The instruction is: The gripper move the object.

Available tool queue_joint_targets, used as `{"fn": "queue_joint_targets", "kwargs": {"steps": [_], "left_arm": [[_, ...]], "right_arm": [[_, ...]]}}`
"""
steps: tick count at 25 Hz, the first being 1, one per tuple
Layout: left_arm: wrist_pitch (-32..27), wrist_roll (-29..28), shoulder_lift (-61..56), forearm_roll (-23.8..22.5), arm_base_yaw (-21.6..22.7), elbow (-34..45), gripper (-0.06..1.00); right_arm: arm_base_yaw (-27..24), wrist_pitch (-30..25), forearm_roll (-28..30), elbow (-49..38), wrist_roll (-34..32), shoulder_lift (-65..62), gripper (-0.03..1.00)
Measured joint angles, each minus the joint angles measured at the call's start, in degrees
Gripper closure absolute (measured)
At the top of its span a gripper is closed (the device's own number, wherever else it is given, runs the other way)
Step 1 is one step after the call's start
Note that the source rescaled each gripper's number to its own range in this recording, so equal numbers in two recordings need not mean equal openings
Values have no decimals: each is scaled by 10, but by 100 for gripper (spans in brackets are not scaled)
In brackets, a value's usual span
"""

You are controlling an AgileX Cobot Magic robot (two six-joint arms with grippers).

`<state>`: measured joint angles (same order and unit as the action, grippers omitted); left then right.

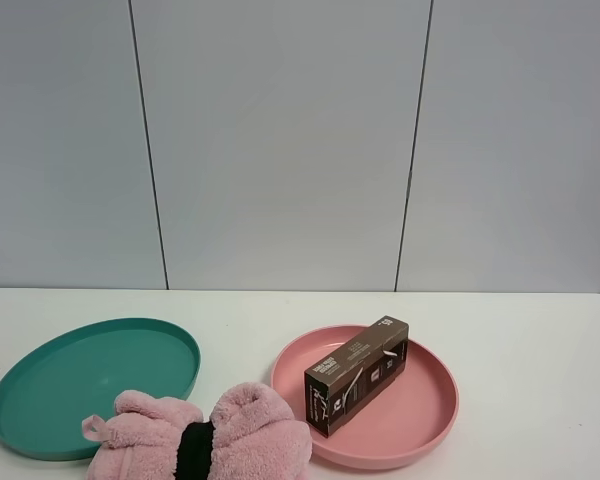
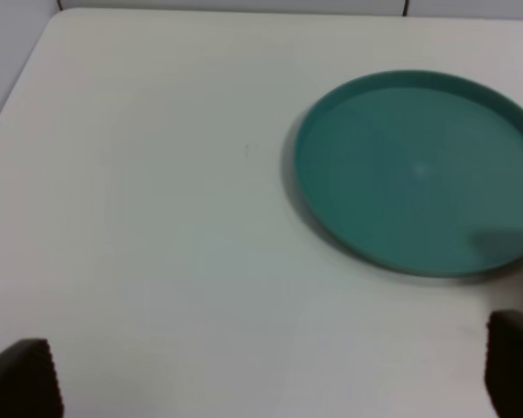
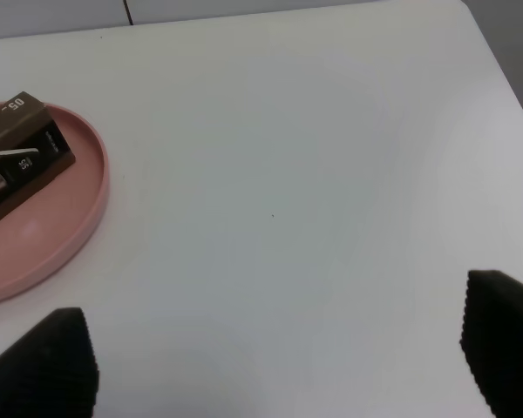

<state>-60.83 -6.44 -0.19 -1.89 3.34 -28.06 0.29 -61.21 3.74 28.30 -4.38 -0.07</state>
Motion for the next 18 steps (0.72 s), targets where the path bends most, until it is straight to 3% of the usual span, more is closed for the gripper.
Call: {"fn": "queue_joint_targets", "kwargs": {"steps": [18], "left_arm": [[0, 1, 0, 0, 0, 0, -6]], "right_arm": [[0, 0, 0, 0, 0, 0, -3]]}}
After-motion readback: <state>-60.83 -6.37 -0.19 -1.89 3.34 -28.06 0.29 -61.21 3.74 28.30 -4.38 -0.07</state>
